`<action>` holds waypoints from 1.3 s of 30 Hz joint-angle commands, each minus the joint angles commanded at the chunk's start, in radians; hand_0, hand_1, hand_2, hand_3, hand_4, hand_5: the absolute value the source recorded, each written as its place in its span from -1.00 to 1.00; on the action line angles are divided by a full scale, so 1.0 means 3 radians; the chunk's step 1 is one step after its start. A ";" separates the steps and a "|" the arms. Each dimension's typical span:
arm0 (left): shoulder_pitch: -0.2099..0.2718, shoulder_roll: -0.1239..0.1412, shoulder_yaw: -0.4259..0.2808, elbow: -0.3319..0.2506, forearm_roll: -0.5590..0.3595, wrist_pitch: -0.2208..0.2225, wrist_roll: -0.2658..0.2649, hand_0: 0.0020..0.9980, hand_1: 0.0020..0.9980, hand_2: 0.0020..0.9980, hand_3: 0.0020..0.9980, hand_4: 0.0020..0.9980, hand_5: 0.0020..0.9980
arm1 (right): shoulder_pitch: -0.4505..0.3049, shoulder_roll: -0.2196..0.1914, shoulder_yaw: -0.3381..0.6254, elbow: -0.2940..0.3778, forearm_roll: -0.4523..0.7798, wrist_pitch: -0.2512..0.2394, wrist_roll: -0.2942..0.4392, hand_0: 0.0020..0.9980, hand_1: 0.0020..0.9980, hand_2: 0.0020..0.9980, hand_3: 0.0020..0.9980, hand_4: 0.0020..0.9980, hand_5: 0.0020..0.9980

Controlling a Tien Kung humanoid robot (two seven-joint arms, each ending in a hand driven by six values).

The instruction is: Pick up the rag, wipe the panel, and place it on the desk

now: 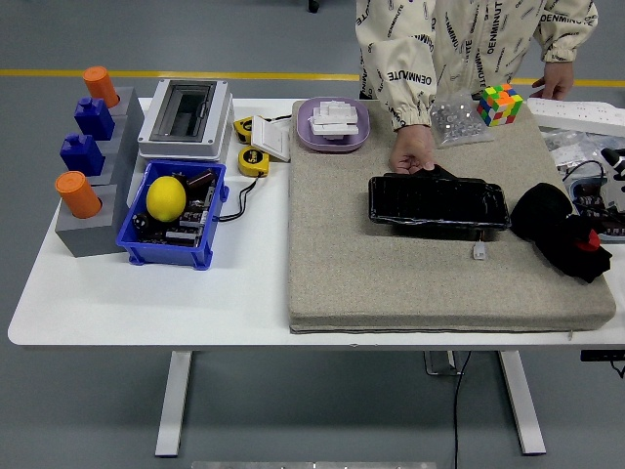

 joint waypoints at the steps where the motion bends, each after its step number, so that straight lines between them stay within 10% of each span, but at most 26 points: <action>1: 0.0001 0.0001 0.0000 0.0000 0.0001 0.0000 0.0000 0.21 0.27 0.28 0.12 0.26 -0.10 | 0.0015 -0.0010 -0.0028 0.0000 -0.0087 0.0006 0.0002 0.25 0.25 0.41 0.44 1.00 0.37; 15: 0.0009 0.0011 0.0021 -0.0001 -0.0005 0.0001 0.0000 0.21 0.27 0.27 0.12 0.26 -0.11 | 0.0206 -0.0083 -0.0327 0.0000 -0.1943 0.0103 0.0040 0.26 0.25 0.41 0.45 1.00 0.36; 25: 0.0016 0.0010 0.0028 -0.0002 -0.0009 -0.0001 0.0001 0.21 0.27 0.27 0.12 0.26 -0.10 | 0.0239 0.0135 -0.0274 -0.0256 -0.3308 -0.0217 -0.0040 0.25 0.25 0.42 0.46 1.00 0.37; 39: 0.0016 0.0007 0.0029 -0.0001 -0.0008 0.0000 0.0002 0.21 0.27 0.28 0.12 0.26 -0.10 | 0.0077 0.0627 0.0236 -0.0231 -0.3316 -0.0245 -0.0924 0.23 0.24 0.40 0.45 1.00 0.37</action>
